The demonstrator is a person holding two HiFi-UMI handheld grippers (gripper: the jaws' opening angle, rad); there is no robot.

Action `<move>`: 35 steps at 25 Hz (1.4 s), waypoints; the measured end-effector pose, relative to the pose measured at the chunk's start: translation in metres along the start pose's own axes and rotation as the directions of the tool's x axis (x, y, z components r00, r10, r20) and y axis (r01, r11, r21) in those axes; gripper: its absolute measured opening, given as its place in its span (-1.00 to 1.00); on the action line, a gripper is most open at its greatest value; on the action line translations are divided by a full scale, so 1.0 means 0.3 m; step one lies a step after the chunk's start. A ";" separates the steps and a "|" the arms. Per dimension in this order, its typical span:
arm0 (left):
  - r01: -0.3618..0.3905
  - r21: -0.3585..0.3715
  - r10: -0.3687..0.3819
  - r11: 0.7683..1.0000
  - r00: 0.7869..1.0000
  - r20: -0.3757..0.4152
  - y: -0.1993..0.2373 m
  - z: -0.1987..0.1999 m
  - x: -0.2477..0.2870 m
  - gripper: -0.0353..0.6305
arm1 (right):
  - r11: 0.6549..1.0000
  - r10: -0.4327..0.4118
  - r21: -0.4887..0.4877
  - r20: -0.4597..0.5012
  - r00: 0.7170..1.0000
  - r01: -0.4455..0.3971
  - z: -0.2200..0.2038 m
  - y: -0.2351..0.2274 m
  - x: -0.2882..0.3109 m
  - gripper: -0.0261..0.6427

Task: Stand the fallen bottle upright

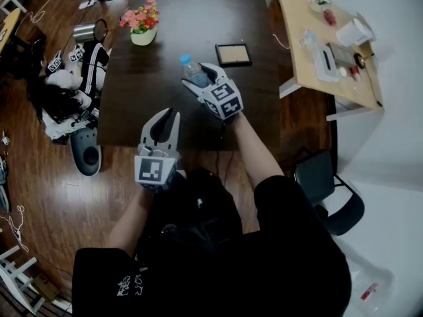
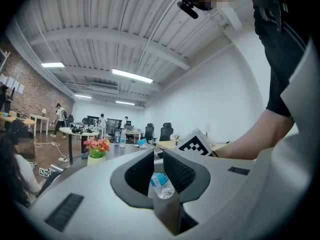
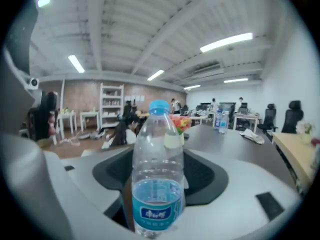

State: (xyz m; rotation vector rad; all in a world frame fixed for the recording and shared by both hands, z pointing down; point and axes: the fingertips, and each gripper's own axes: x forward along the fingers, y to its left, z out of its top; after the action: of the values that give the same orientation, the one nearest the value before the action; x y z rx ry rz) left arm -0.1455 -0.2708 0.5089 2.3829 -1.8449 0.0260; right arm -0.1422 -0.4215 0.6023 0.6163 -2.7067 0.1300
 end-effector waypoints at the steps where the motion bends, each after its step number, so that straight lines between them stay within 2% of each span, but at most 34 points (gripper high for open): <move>1: 0.004 0.001 -0.004 1.000 1.000 0.000 -0.004 -0.001 0.002 -0.72 | 0.998 -0.039 0.055 0.062 0.997 0.036 0.015 -0.011 -0.018 0.08; 4: 0.009 0.000 -0.009 1.000 1.000 0.002 -0.008 -0.024 0.013 -0.72 | 0.983 -0.153 0.129 0.177 0.972 0.131 0.017 -0.020 -0.035 0.08; 6: 0.011 0.002 -0.011 1.000 1.000 0.005 -0.012 -0.049 0.017 -0.72 | 0.970 -0.217 0.153 0.212 0.953 0.187 -0.013 -0.017 -0.038 0.09; 11: 0.012 -0.003 -0.012 1.000 1.000 0.012 -0.003 -0.104 0.016 -0.72 | 0.933 -0.357 0.151 0.285 0.890 0.326 -0.073 -0.028 -0.065 0.09; 14: 0.006 -0.007 -0.006 1.000 1.000 0.009 0.009 -0.131 0.003 -0.72 | 0.919 -0.394 0.151 0.323 0.860 0.364 -0.092 -0.027 -0.079 0.10; 22: 0.020 -0.022 -0.020 1.000 1.000 0.004 -0.004 -0.059 -0.032 -0.72 | 0.929 -0.369 0.150 0.290 0.883 0.339 -0.076 0.024 -0.120 0.20; 28: 0.028 -0.038 -0.028 0.999 1.000 -0.013 -0.038 0.017 -0.078 -0.72 | 0.923 -0.384 0.135 0.240 0.891 0.362 -0.032 0.103 -0.286 0.20; 31: 0.044 -0.024 -0.044 0.999 0.999 -0.016 -0.068 0.095 -0.078 -0.73 | 0.919 -0.393 0.134 0.229 0.891 0.371 0.040 0.168 -0.421 -0.30; 32: 0.050 -0.023 -0.050 0.998 0.999 -0.005 -0.078 0.128 -0.069 -0.79 | 0.914 -0.404 0.146 0.234 0.884 0.379 0.070 0.178 -0.476 -0.55; 33: 0.056 -0.020 -0.055 0.998 0.998 0.007 -0.087 0.156 -0.063 -0.82 | 0.906 -0.420 0.169 0.242 0.875 0.389 0.098 0.186 -0.536 -0.68; 35: 0.066 -0.022 -0.065 0.998 0.998 0.025 -0.099 0.174 -0.074 -0.90 | 0.885 -0.458 0.214 0.249 0.854 0.412 0.124 0.217 -0.652 -0.80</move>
State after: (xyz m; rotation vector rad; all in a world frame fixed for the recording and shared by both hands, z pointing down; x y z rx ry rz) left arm -0.1257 -0.2479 0.4524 2.4371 -1.7665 -0.0308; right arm -0.0184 -0.2907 0.4957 1.3826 -2.7615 0.1376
